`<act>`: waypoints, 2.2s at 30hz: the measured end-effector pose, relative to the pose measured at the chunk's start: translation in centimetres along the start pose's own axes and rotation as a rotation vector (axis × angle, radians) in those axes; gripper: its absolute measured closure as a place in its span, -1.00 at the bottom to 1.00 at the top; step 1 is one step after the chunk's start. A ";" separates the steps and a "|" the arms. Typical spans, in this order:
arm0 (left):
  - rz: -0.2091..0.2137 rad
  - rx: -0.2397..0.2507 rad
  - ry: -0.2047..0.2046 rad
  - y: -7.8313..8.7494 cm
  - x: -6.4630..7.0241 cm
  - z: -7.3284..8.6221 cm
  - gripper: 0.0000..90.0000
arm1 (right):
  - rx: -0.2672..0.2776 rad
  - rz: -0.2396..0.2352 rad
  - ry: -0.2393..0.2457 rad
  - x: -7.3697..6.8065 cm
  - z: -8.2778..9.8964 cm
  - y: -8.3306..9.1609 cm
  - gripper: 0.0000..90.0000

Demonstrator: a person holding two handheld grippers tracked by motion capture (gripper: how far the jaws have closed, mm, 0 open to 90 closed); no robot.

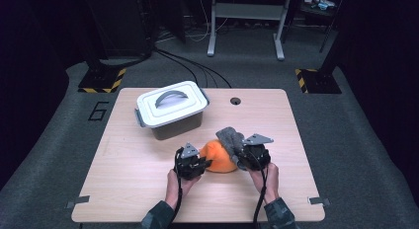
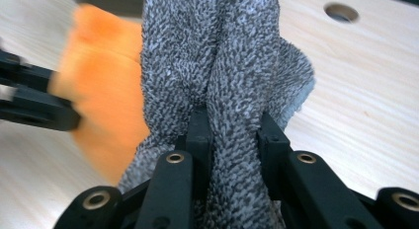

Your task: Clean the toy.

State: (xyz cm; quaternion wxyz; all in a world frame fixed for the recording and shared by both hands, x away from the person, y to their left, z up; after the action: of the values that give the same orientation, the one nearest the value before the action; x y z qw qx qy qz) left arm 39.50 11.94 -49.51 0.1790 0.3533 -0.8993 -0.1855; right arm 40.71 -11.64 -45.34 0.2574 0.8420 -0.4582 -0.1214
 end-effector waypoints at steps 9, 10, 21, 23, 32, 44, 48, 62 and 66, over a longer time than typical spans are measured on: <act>-0.069 0.016 -0.071 1.0 2.0 -2.4 -0.17 | 0.014 -0.027 -0.011 -0.7 -0.4 0.1 0.63; -0.077 0.005 -0.084 0.7 2.0 -2.6 -0.18 | 0.014 -0.022 0.001 -1.0 -0.5 0.1 0.63; -0.088 -0.005 0.004 0.2 -1.3 -1.3 0.12 | 0.022 0.005 0.006 -0.4 -0.6 0.1 0.62; -0.079 -0.003 0.021 0.2 -1.5 -1.1 0.12 | 0.000 0.012 -0.023 0.4 0.1 0.0 0.62; -0.079 -0.009 -0.004 0.0 -1.4 -1.1 0.13 | -0.081 0.028 -0.101 2.0 2.8 -2.6 0.62; -0.067 -0.007 0.011 0.1 -1.7 -0.9 0.20 | 0.026 0.032 -0.103 1.9 0.9 0.9 0.61; -0.069 -0.008 0.009 0.1 -1.6 -0.9 0.19 | 0.042 -0.022 -0.066 0.3 -0.6 1.3 0.61; -0.060 -0.007 0.004 -0.2 -1.8 -0.7 0.21 | -0.146 0.037 -0.120 2.2 3.5 -4.1 0.62; -0.062 -0.003 0.008 -0.2 -1.8 -0.7 0.21 | -0.170 0.037 -0.117 2.1 3.4 -4.3 0.62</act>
State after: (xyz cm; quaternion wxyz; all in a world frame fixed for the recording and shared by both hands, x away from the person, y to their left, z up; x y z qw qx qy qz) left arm 41.13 12.95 -49.35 0.1771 0.3816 -0.8869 -0.1908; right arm 43.41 -12.50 -50.50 0.3029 0.7999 -0.4762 -0.2041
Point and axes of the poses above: each handheld gripper's, and its own axes: y roughly backward along the jaws, z roughly out of its underside, x roughly to its right, the point moved 1 cm from there along -y, roughly forward along the jaws, and after that the axes turned 6 degrees about x, right-handed, at the moved point
